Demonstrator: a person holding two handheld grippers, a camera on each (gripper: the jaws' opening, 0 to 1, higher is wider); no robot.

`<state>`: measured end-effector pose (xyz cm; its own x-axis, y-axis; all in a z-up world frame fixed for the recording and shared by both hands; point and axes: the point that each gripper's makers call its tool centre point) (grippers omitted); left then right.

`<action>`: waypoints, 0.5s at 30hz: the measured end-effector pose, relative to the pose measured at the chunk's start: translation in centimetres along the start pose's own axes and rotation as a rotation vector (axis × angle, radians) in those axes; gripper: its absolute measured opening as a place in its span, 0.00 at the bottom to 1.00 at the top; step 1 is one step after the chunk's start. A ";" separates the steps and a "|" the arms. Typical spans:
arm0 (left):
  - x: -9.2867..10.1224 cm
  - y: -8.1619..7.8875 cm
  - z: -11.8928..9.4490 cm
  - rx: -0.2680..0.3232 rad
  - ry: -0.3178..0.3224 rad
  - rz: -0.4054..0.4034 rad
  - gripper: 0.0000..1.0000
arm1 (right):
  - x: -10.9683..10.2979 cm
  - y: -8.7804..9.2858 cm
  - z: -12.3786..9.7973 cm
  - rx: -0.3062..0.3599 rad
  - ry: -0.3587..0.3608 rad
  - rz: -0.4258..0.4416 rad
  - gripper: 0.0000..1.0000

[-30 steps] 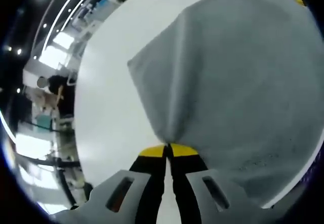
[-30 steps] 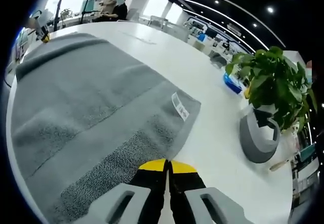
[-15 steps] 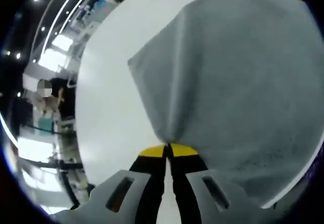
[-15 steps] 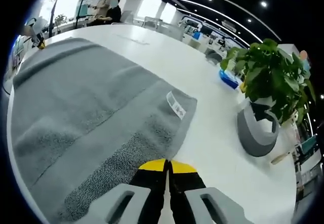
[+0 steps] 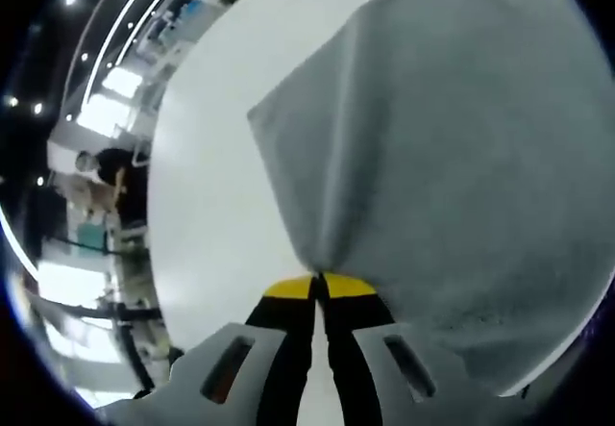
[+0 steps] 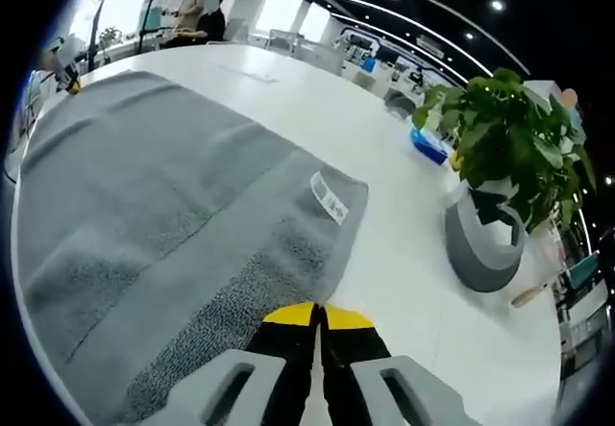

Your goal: Open the folded towel by lifting each exposed corner and separating the folded layers until the towel lies flat within the target outline without major curled edges

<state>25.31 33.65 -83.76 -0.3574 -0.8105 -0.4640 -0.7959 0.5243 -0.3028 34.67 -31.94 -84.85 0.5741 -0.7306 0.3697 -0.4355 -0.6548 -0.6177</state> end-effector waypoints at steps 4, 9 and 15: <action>-0.1 0.2 -0.1 -0.011 -0.004 0.013 0.02 | 0.5 0.4 -0.1 -0.008 0.008 0.009 0.00; -0.1 0.3 -0.1 -0.013 0.001 0.008 0.02 | 1.2 1.1 -0.3 -0.022 0.020 0.033 0.00; -0.2 0.4 0.0 -0.023 -0.002 0.039 0.02 | 1.6 1.5 -0.5 -0.019 0.023 0.080 0.00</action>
<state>25.03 34.04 -83.78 -0.3875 -0.7891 -0.4766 -0.7924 0.5493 -0.2653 34.64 -34.18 -84.81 0.5211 -0.7847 0.3357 -0.4926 -0.5978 -0.6325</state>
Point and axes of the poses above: the point that each gripper's makers call its tool centre point, and the gripper's own axes: z roughly forward along the fingers, x roughly to its right, y roughly out of its underside, and after that the axes turned 1 degree about z, right-handed
